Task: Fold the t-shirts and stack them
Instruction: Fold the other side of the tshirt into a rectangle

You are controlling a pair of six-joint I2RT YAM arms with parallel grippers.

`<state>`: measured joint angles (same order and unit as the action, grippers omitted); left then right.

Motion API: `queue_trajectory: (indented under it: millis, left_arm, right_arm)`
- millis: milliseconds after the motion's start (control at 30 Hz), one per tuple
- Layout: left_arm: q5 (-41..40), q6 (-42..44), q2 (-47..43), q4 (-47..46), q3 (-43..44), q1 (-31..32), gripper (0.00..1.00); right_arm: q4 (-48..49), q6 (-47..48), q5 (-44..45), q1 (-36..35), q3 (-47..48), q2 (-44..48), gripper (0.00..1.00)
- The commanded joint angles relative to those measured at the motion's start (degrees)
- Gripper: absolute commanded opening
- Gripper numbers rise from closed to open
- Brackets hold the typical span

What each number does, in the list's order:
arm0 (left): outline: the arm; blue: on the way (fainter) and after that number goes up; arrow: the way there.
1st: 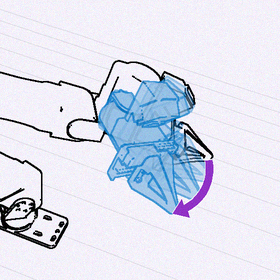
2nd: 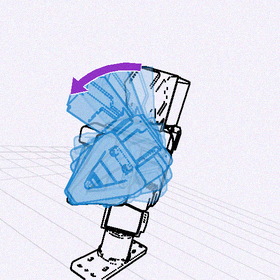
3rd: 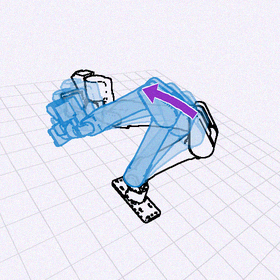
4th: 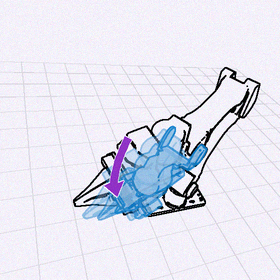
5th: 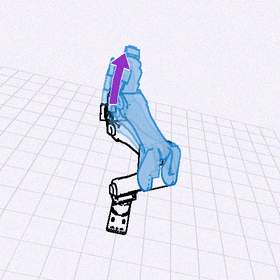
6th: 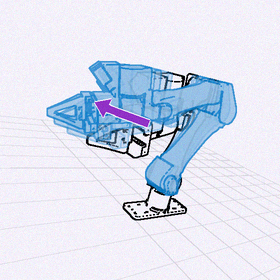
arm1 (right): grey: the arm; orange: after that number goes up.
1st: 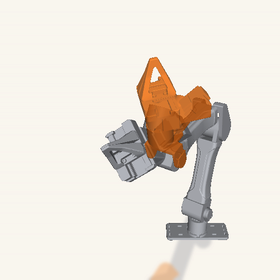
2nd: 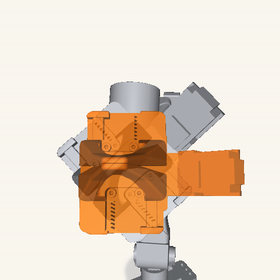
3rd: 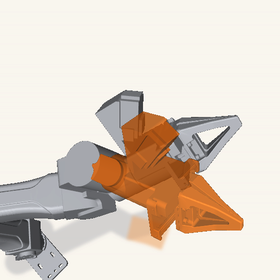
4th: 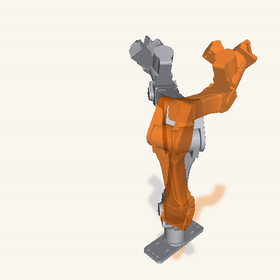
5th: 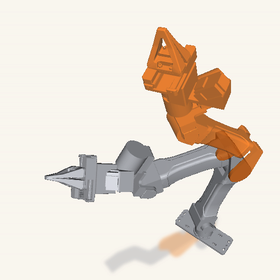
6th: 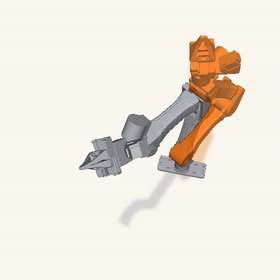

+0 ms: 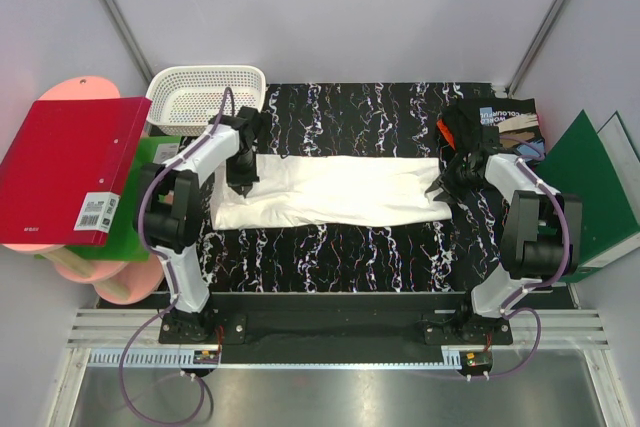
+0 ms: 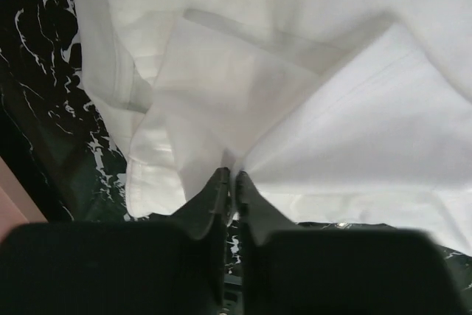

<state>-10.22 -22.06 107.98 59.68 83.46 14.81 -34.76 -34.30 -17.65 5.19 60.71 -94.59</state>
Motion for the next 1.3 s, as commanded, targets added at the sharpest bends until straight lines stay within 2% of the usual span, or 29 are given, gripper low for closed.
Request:
queue_trajectory:
  millis: [0,400,867,900,967,1000,1267]
  left_arm:
    - [-1.3,0.6,0.6,-0.6,2.9,0.1,0.00]
    - [-9.6,-0.7,-1.9,0.9,5.7,-0.8,0.00]
    - [-9.9,-2.5,7.1,2.4,17.2,-2.3,0.00]
    - [-9.0,-2.5,8.5,2.4,17.8,-2.4,0.33]
    - [-7.6,-2.2,9.5,2.4,18.5,-2.5,0.85]
    - [-7.3,-2.3,9.7,2.5,18.8,-2.5,0.99]
    - [-6.0,-1.8,0.1,2.6,16.2,-2.5,0.99]
  right_arm:
    - [0.3,0.5,-0.7,-0.4,0.0,-0.1,0.39]
    - [0.7,0.5,-0.5,-0.4,0.0,-0.9,0.39]
    - [1.4,0.7,0.2,-0.4,-0.2,-1.1,0.38]
    - [1.5,0.7,0.2,-0.5,0.1,-1.2,0.38]
    - [1.6,0.7,0.0,-0.5,0.4,-1.7,0.38]
    - [1.5,0.9,0.0,-0.5,0.8,-1.8,0.38]
    - [2.1,1.2,-1.9,-0.5,1.5,-3.5,0.37]
